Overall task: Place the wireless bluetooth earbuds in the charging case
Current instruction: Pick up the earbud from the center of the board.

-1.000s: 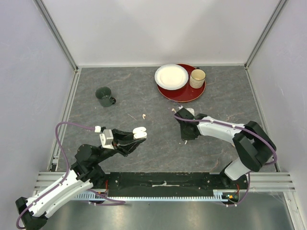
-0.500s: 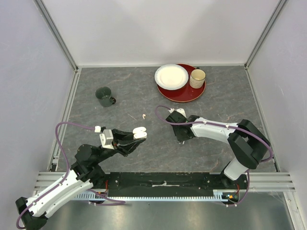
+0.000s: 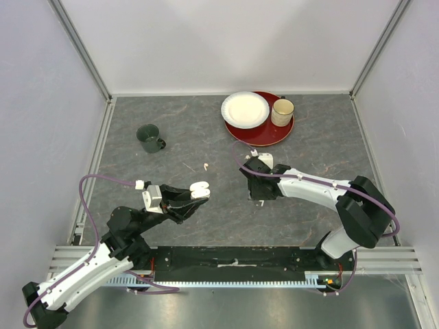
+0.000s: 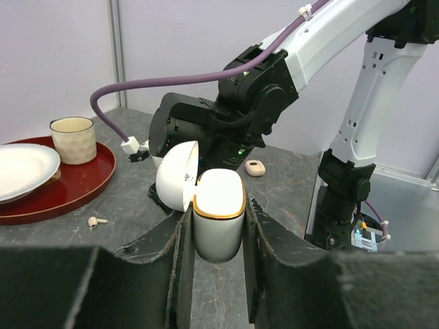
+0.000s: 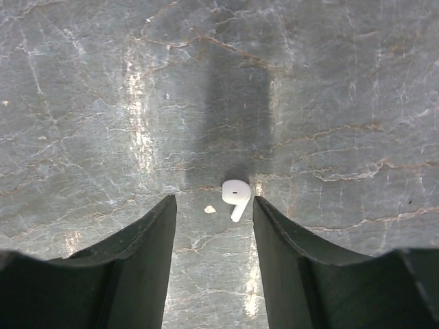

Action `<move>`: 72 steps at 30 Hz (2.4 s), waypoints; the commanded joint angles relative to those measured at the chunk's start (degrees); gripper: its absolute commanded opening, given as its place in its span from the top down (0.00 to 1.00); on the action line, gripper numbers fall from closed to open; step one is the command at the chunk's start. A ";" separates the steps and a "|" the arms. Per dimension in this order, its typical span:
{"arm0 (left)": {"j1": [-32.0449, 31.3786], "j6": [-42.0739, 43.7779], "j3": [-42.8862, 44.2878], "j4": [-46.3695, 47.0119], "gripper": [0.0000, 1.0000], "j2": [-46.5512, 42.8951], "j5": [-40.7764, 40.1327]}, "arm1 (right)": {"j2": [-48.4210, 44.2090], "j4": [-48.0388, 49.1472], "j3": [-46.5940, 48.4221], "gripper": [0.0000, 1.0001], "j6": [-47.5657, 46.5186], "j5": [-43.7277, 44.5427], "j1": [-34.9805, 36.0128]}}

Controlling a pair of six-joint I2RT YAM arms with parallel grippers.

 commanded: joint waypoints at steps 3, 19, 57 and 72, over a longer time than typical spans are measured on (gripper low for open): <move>-0.29 -1.15 0.52 2.20 0.98 -0.54 -0.82 | -0.38 -2.03 -0.30 0.46 8.08 2.12 -0.58; -0.20 -1.15 -0.36 2.20 0.98 -0.45 -1.62 | 1.12 1.75 -3.56 0.51 7.38 -1.39 -3.39; -0.29 -2.11 -0.80 2.37 0.98 -0.02 -2.23 | 0.42 2.19 -4.44 0.85 6.50 0.19 -3.39; -0.20 -3.17 -0.54 6.06 0.98 3.67 -2.23 | -21.88 5.35 -4.35 1.00 5.53 9.06 -0.05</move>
